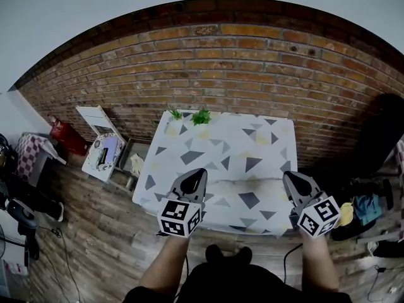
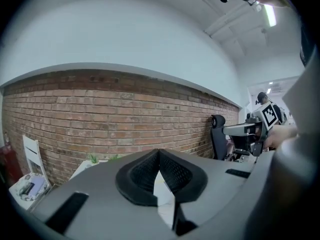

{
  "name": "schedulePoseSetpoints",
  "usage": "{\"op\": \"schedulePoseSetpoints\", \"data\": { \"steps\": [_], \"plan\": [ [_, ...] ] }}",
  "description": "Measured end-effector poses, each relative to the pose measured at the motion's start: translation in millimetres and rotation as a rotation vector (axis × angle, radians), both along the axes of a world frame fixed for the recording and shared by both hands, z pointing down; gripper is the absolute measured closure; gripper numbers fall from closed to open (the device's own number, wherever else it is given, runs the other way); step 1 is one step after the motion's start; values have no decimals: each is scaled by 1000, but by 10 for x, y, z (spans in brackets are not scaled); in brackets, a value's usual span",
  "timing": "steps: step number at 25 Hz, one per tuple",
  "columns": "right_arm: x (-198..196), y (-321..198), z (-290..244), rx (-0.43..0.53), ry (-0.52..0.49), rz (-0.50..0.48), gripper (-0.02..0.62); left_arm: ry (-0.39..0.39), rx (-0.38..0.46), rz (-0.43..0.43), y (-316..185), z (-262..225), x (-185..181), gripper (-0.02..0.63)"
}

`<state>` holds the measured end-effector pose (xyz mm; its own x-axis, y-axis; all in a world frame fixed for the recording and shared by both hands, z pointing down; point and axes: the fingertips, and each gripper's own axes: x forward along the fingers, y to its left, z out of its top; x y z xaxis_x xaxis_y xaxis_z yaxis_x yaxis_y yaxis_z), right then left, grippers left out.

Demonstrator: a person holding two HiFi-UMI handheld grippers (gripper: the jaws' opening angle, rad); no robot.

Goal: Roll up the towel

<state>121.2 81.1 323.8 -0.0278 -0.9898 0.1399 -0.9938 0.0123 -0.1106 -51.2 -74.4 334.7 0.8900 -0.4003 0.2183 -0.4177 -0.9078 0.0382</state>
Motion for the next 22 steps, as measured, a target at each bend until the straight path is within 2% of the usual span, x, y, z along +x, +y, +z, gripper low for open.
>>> {"op": "schedulePoseSetpoints", "data": {
  "steps": [7,12,16,22],
  "plan": [
    [39,1,31,0,-60,5,580,6,-4,12,-33,-32,104,588],
    [-73,-42,-49,8,-29,-17,580,17,23,32,28,-156,141,588],
    [-175,-88,-118,16,6,-37,580,19,22,35,82,-149,125,588],
    [-292,-59,-109,14,6,-43,580,11,6,26,107,-99,23,588]
  ]
}}
